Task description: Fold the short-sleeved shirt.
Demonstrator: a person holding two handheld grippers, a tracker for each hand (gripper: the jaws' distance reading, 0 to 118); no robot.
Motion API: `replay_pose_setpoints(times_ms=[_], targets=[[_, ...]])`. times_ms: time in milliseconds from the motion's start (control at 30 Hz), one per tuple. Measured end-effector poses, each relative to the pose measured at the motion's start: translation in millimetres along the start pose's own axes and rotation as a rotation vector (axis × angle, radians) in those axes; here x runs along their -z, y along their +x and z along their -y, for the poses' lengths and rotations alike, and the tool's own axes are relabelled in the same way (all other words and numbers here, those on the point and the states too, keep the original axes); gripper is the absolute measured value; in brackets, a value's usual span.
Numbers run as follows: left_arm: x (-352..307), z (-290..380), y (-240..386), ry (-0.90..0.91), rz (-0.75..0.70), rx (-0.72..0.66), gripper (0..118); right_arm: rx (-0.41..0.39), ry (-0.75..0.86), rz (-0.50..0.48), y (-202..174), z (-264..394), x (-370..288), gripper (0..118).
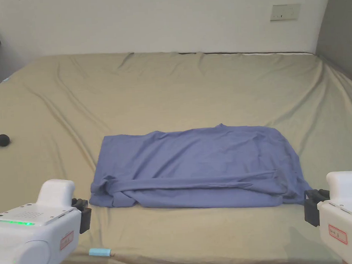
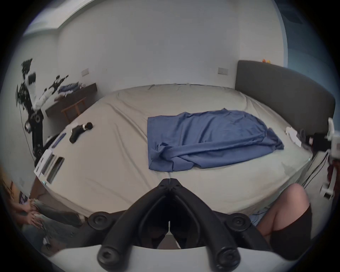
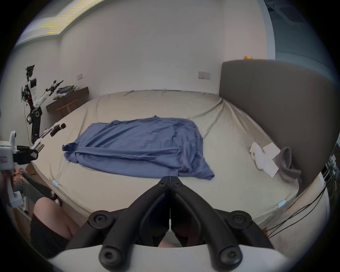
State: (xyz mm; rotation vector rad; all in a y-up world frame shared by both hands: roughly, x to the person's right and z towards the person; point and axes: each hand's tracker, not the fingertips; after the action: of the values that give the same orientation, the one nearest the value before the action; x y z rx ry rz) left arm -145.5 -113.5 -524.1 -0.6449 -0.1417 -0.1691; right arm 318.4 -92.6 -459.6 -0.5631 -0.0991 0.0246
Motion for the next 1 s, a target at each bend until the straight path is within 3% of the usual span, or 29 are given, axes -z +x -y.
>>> replay_pose_setpoints(times_ms=[133,333,367,400,433,467,667,800,900,967,1000], targets=[[21.8,-7.7,-13.7,-0.047,0.088,-0.108,0,0.037,-0.001,-0.019,3.5,2.4,0.3,2],[81.0,-9.7,-29.7,-0.179,0.077,-0.102,0,0.049,-0.019,-0.006,9.2,6.1,7.4,2],[95.7,-8.9,-33.9,-0.207,0.093,-0.137,7,0.057,-0.021,-0.008,12.1,6.8,7.4,2],[108.6,-9.2,-36.4,-0.22,0.111,-0.149,28,0.058,-0.025,-0.01,12.0,6.5,8.4,2],[118.0,-10.2,-36.7,-0.216,0.122,-0.14,82,0.058,-0.027,-0.01,11.4,6.6,9.0,2],[129.4,-11.3,-35.8,-0.226,0.14,-0.128,117,0.059,-0.029,-0.01,10.8,6.7,9.8,2],[171.9,-28.9,-39.8,-0.272,0.103,-0.17,118,0.074,-0.043,-0.001,15.5,6.6,11.2,2],[189.3,-28.8,-27.2,-0.321,0.054,-0.116,118,0.094,-0.058,0.001,18.0,6.9,14.1,2],[207.7,-23.0,-28.2,-0.365,0.095,-0.128,118,0.088,-0.063,0.011,17.5,7.6,15.4,2],[203.4,-18.7,-21.3,-0.294,0.037,-0.077,98,0.092,-0.068,0.012,19.3,7.7,16.7,2],[202.9,-18.8,-17.3,-0.311,0.024,-0.078,95,0.094,-0.071,0.015,19.2,8.0,17.6,2]])
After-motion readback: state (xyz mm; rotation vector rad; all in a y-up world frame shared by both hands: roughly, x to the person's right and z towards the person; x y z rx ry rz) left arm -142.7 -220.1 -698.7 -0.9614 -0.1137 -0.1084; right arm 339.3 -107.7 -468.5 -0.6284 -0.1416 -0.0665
